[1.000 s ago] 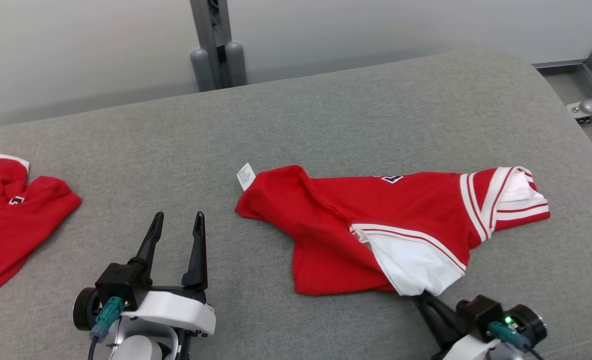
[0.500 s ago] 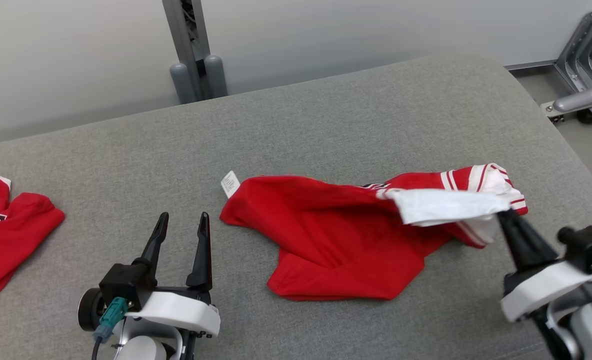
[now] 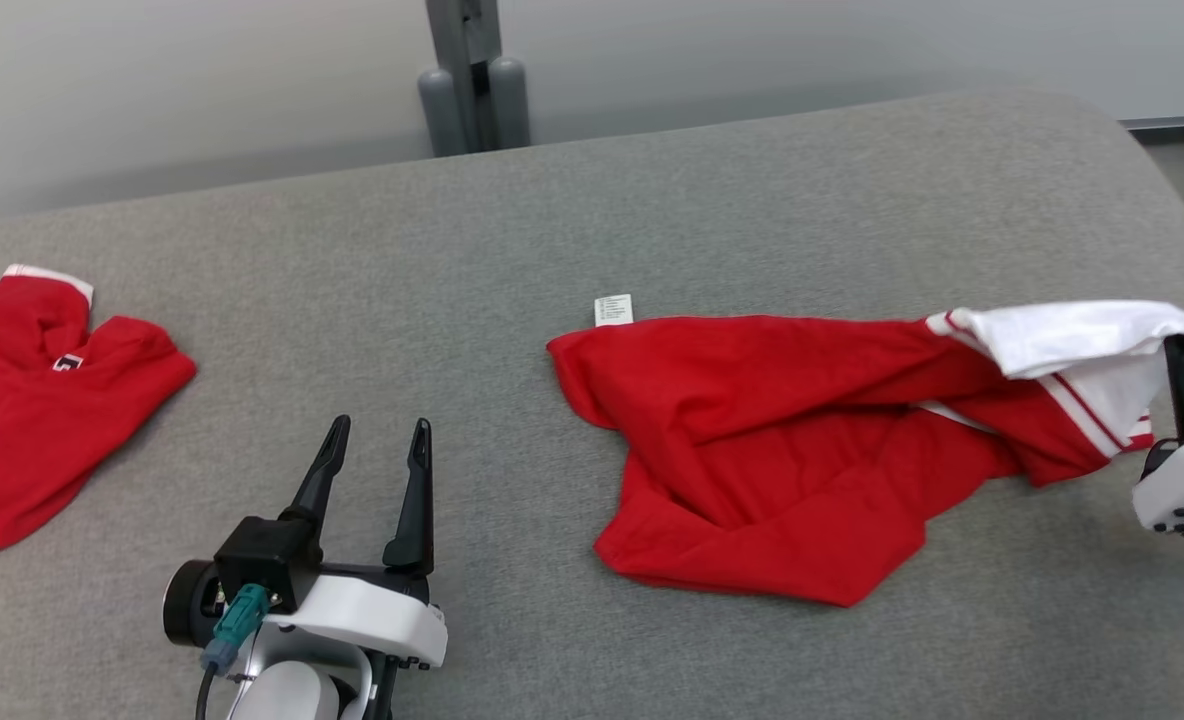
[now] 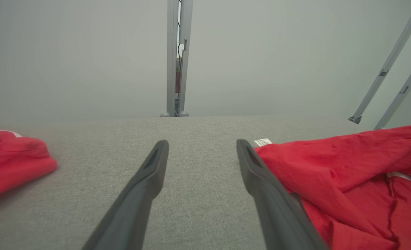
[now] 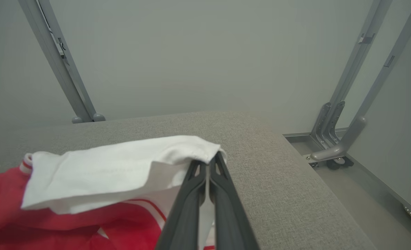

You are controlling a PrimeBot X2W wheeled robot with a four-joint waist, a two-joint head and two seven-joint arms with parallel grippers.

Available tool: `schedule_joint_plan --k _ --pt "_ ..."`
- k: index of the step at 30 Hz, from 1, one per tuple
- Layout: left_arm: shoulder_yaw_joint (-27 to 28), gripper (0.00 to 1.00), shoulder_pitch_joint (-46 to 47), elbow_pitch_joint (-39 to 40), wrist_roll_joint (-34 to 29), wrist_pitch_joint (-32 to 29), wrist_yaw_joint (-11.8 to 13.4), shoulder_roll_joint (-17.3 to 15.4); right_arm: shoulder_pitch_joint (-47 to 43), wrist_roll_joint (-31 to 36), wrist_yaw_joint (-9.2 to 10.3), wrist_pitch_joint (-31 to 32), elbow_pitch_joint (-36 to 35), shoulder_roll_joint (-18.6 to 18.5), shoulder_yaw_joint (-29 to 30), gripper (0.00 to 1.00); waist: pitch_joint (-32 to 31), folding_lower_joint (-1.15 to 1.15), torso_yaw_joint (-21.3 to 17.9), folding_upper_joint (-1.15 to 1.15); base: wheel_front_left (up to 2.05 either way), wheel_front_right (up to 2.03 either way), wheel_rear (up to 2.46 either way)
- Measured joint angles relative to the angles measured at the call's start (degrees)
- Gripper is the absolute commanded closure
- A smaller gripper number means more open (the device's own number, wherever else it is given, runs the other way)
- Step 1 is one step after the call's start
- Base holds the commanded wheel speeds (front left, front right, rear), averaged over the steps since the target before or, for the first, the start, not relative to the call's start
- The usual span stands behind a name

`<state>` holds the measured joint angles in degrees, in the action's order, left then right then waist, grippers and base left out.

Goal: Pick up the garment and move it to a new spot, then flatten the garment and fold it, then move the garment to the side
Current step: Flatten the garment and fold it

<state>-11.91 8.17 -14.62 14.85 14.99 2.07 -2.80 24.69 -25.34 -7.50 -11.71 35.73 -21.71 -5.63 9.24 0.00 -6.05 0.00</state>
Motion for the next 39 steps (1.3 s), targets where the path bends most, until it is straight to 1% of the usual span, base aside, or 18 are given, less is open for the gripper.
schedule_joint_plan --k 8,9,12,13,14,16,19,22,24,28,31,35,39 --pt "0.03 0.00 1.48 -0.44 -1.71 0.01 -1.04 0.01 8.70 -0.36 0.01 -1.98 9.94 -1.45 -0.77 1.00 3.29 0.00 3.77 0.00 0.00 0.00 0.00" --pt "-0.05 0.00 1.86 -0.43 -1.83 0.01 -1.25 0.02 10.32 -0.38 0.01 -2.36 12.40 -1.75 -1.12 1.00 4.04 0.00 4.74 0.00 0.00 0.00 0.00" --pt "-0.10 0.00 1.91 -0.52 -1.99 0.01 -1.26 0.00 11.67 -0.60 0.00 -2.45 15.06 -1.74 -1.94 1.00 4.74 0.00 5.60 0.00 0.00 0.00 0.00" --pt "-0.15 0.00 1.99 -0.53 -2.07 0.01 -1.33 0.00 12.24 -0.90 0.01 -2.46 16.25 -1.67 -2.36 0.55 5.05 0.00 5.99 0.00 0.00 0.00 0.00" --pt "-0.25 0.00 2.11 -0.53 -2.14 0.01 -1.34 0.01 12.71 -0.90 0.01 -2.48 17.48 -1.74 -2.79 0.00 5.34 0.00 6.35 0.00 0.00 0.00 0.00" --pt "-0.34 0.00 2.22 -0.52 -2.14 0.01 -1.34 0.00 13.52 -0.83 0.01 -2.55 19.78 -1.81 -3.80 0.00 5.73 0.00 6.91 0.00 0.00 0.00 0.00" --pt "-0.38 0.00 2.22 -0.52 -2.14 0.01 -1.30 0.00 14.77 -0.82 0.01 -2.98 21.43 -1.60 -4.71 0.00 5.89 0.00 7.12 0.00 0.00 0.00 0.00" --pt "-0.26 0.00 2.22 -0.59 -2.09 0.01 -0.99 0.00 15.32 0.45 0.00 -3.04 21.49 -1.41 -6.90 0.00 5.63 0.00 6.57 0.00 0.00 0.00 0.00" --pt "-0.25 0.00 2.22 -0.59 -1.79 0.01 -0.97 0.01 15.32 0.64 0.00 -3.14 20.68 -1.33 -7.25 0.00 5.24 0.00 6.01 0.00 0.00 0.00 0.00" --pt "-0.29 0.00 2.22 -0.45 -1.34 0.01 -0.86 0.02 14.49 1.00 0.00 -3.26 15.06 -1.11 -5.63 0.00 4.18 0.00 4.47 0.00 0.00 0.00 0.00" --pt "-0.34 0.00 2.22 -0.12 -1.09 0.01 -0.66 0.03 11.51 1.85 0.00 -3.28 9.51 0.00 -3.98 0.00 3.31 0.00 3.02 0.00 0.00 0.00 0.00" --pt "-0.54 0.00 2.20 0.41 -0.66 0.01 -0.51 0.03 5.88 3.15 0.00 -3.31 1.51 2.19 -0.94 0.00 2.06 0.00 1.05 0.00 0.00 0.00 0.00" --pt "-0.85 0.00 1.85 0.59 -0.48 0.01 -0.29 0.03 -1.64 5.32 0.00 -3.44 -5.52 5.31 1.44 0.00 0.73 0.00 -0.47 0.00 0.00 0.00 0.00"
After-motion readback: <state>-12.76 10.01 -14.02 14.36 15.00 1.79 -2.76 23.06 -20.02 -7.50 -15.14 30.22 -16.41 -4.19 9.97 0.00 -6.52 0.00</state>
